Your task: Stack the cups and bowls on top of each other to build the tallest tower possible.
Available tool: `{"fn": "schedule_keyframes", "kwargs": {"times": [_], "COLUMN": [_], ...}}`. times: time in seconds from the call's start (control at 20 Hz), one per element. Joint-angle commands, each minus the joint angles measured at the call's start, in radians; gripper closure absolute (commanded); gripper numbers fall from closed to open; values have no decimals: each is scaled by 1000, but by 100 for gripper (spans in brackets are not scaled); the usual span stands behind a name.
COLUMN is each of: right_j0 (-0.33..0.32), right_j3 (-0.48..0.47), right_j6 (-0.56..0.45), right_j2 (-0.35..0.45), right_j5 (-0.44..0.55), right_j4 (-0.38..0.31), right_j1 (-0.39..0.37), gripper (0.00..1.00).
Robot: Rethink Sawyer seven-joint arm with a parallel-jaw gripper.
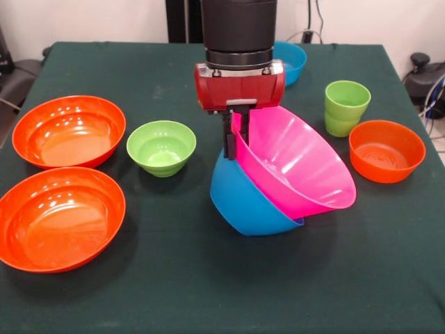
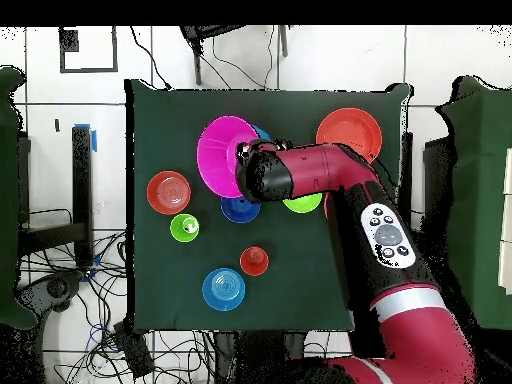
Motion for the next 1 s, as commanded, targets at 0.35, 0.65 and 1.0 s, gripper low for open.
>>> {"fn": "schedule_keyframes", "kwargs": {"times": [0.35, 0.65, 1.0], "right_j0": [-135, -160, -168], "right_j3": [83, 88, 75], "right_j6": [-184, -192, -176], "right_j2": [124, 150, 153], "right_j5": [35, 52, 60], "right_j4": [-60, -70, -71], "right_j1": [52, 51, 60], "gripper": [100, 100, 100]}}
